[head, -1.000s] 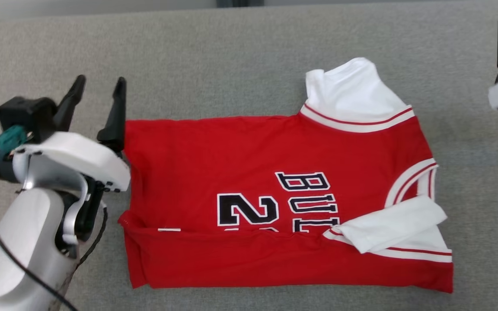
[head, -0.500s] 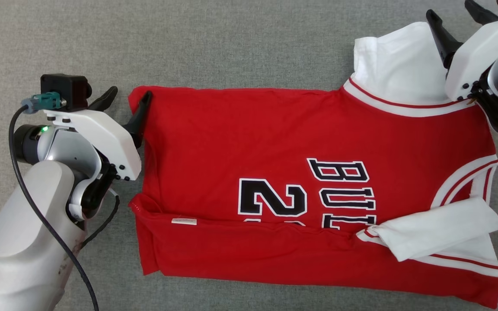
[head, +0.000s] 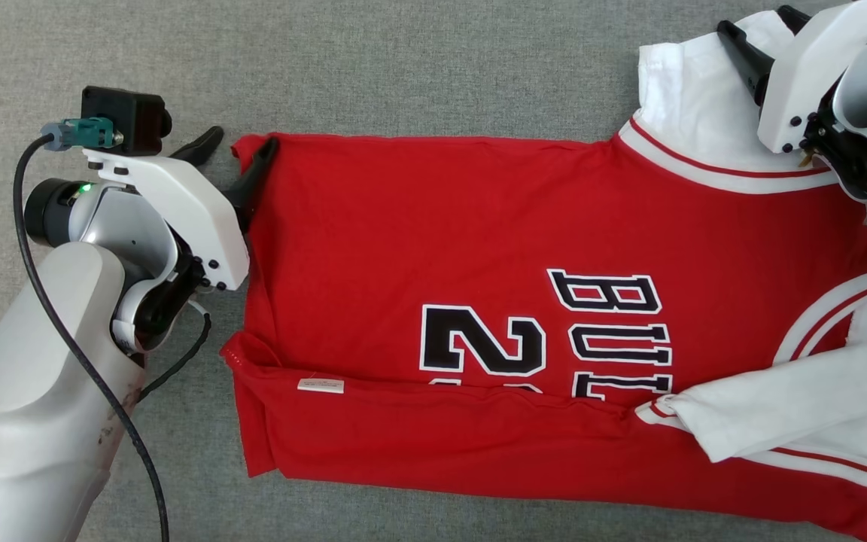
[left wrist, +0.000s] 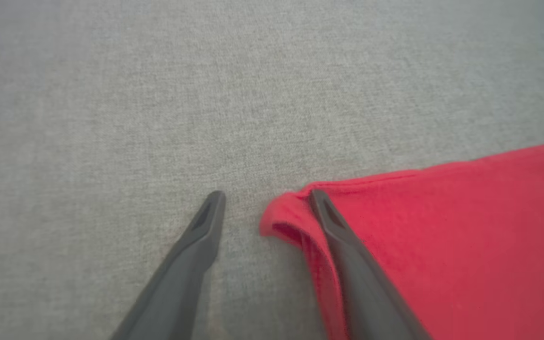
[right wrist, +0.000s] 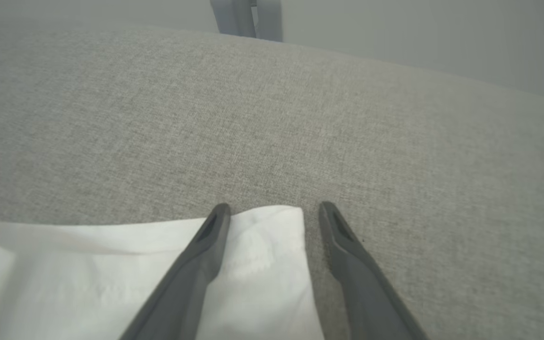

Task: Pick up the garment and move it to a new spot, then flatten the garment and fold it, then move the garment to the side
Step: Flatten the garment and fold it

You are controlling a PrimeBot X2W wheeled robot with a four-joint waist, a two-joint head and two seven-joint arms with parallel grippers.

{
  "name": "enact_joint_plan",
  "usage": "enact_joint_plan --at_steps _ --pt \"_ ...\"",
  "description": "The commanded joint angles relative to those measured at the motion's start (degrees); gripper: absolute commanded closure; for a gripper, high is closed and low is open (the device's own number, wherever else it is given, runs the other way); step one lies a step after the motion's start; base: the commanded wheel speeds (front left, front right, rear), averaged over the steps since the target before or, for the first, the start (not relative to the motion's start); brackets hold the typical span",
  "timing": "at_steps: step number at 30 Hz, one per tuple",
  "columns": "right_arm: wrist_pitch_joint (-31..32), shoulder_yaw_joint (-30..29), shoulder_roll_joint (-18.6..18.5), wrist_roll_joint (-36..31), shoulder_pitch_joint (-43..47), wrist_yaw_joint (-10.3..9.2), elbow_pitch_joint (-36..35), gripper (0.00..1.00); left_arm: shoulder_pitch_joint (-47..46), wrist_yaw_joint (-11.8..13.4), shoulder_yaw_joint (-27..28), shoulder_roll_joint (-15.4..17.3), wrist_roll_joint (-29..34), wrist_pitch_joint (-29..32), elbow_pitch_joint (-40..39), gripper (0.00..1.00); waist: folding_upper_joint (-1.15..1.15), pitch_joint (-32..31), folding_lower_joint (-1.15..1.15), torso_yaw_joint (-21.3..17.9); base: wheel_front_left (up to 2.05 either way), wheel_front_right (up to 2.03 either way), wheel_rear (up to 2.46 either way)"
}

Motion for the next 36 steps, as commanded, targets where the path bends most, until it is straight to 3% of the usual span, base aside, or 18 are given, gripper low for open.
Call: enact_joint_plan --at_steps 1,2,11,18,26,36 --pt "0.80 1.58 -0.14 1.20 0.30 -0.01 0.86 0.85 0.28 -0.34 -1.01 -0.58 -0.19 0.67 1.49 0.84 0.00 0.08 0.00 0.03 0.00 0.00 0.00" --pt "0.55 2.24 -0.25 1.87 0.09 -0.01 1.04 1.00 0.21 -0.52 -1.16 -0.55 -0.15 0.80 1.74 1.00 0.00 0.06 0.00 -0.02 0.00 0.00 0.00" --pt "-7.81 3.57 -1.52 8.25 -0.35 -0.01 -0.74 1.00 0.43 -0.52 0.56 0.59 -0.64 -2.81 -0.03 1.00 0.00 -2.48 0.00 -1.71 0.00 0.00 0.00" --pt "-11.50 5.56 -4.42 14.24 5.14 -0.01 -9.12 1.00 4.99 0.51 2.45 3.24 -1.91 -3.98 -5.79 1.00 0.00 -5.86 0.00 -3.83 0.00 0.00 0.00" --pt "-14.56 4.73 -9.28 20.00 17.70 -0.01 -23.02 1.00 13.97 2.60 4.33 7.21 -4.17 -3.20 -15.19 1.00 0.00 -8.87 0.00 -6.29 0.00 0.00 0.00" --pt "-13.34 -2.34 -10.72 23.88 38.90 -0.01 -37.44 1.00 26.52 6.74 8.54 10.98 -8.23 -3.08 -24.80 1.00 0.00 -11.87 0.00 -8.56 0.00 0.00 0.00"
